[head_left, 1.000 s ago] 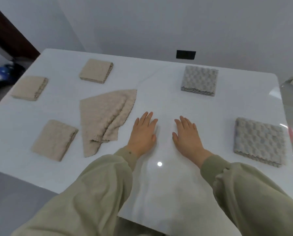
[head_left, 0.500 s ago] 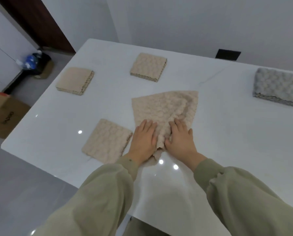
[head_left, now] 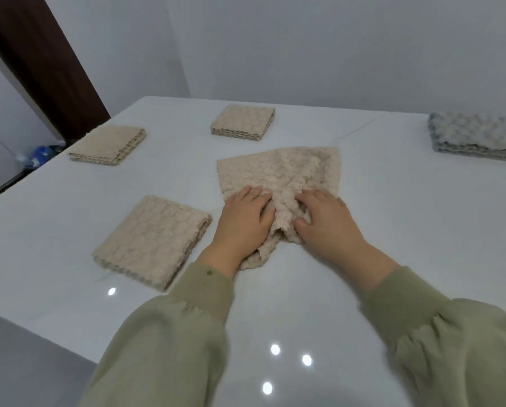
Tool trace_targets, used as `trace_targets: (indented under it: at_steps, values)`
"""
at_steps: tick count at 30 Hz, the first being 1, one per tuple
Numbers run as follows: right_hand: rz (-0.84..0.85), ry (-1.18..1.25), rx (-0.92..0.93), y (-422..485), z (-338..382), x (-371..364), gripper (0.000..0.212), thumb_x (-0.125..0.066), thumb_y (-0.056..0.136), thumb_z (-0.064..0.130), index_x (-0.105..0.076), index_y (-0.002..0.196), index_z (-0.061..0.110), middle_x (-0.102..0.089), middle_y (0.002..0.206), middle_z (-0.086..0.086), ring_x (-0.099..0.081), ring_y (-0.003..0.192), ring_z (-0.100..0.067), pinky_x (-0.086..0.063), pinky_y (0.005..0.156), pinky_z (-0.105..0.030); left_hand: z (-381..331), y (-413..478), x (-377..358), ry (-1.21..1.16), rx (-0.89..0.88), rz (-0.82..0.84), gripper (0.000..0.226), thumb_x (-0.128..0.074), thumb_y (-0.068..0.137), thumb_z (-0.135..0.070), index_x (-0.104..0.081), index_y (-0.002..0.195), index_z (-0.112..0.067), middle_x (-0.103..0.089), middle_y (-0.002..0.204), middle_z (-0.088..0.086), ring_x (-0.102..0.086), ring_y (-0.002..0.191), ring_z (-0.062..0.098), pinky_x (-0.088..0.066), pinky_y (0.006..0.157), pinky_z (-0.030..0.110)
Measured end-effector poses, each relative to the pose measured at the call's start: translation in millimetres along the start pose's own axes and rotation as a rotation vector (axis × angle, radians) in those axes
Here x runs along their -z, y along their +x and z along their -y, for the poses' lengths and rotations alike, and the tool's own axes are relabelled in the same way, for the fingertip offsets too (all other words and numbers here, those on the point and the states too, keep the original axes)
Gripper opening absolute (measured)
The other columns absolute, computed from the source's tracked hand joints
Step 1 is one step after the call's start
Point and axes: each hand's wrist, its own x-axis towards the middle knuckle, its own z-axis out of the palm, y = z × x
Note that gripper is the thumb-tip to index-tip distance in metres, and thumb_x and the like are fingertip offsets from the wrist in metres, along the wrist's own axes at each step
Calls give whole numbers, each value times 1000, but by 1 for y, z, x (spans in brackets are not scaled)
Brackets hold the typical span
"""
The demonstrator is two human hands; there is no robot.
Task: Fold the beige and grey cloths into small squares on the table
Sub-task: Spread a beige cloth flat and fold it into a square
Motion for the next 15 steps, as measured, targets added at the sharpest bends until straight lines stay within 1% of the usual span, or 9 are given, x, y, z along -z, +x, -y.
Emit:
trace_targets:
  at_steps: [3,5,7,8,10,11,13,15]
  values:
    - [-9,32,-24,-6,-6,8,37,-51,83,20,-59,119,20,-57,125,3,-47,118,-19,-32,103,-43,-3,-11,6,-105,-63,-44,41,-38,100,-31,-47,138,-16,-44,145,0,-29,139,19,-19,115,33]
    - [-55,51,-88,-13,-8,15,28,-51,79,12,-65,103,18,-63,107,3,-53,104,-22,-35,99,-44,-9,-25,11,-142,-112,-68,39,-40,100,-30,-51,134,-15,-51,139,1,-35,135,20,-23,111,31]
    - [-122,-6,-152,-21,-10,19,21,-49,76,7,-64,88,14,-63,90,0,-53,90,-25,-33,100,-46,-13,-38,10,-102,-159,-31,40,-42,98,-36,-53,132,-17,-53,137,0,-36,133,19,-23,110,33]
    - [-144,-58,-179,-25,-11,21,20,-48,75,4,-64,84,13,-63,86,-2,-53,88,-26,-32,102,-47,-14,-43,9,-60,-173,6,44,-43,97,-41,-51,134,-19,-48,142,-2,-33,136,18,-22,113,36]
    - [-170,-150,-215,-31,-14,26,24,-48,74,1,-64,83,14,-64,84,-3,-53,90,-27,-30,103,-47,-13,-48,5,7,-171,72,52,-45,93,-49,-45,139,-25,-35,151,-5,-23,141,16,-17,116,41]
    - [-179,-180,-224,-34,-16,29,27,-49,73,-1,-66,85,16,-65,84,-2,-54,91,-27,-32,101,-44,-12,-50,4,15,-168,75,53,-45,92,-50,-43,140,-26,-32,152,-6,-21,142,15,-16,117,41]
    - [-187,-237,-242,-42,-18,35,31,-50,71,-2,-68,89,16,-66,87,-1,-53,93,-25,-33,89,-37,-12,-52,4,-5,-167,53,51,-47,92,-48,-45,139,-26,-33,152,-8,-22,142,13,-16,117,39]
    - [-185,-288,-246,-52,-20,39,35,-49,73,-2,-67,95,18,-66,92,0,-51,95,-23,-30,82,-36,-14,-55,5,-27,-175,39,49,-47,93,-45,-47,138,-26,-34,151,-8,-23,141,12,-16,117,38]
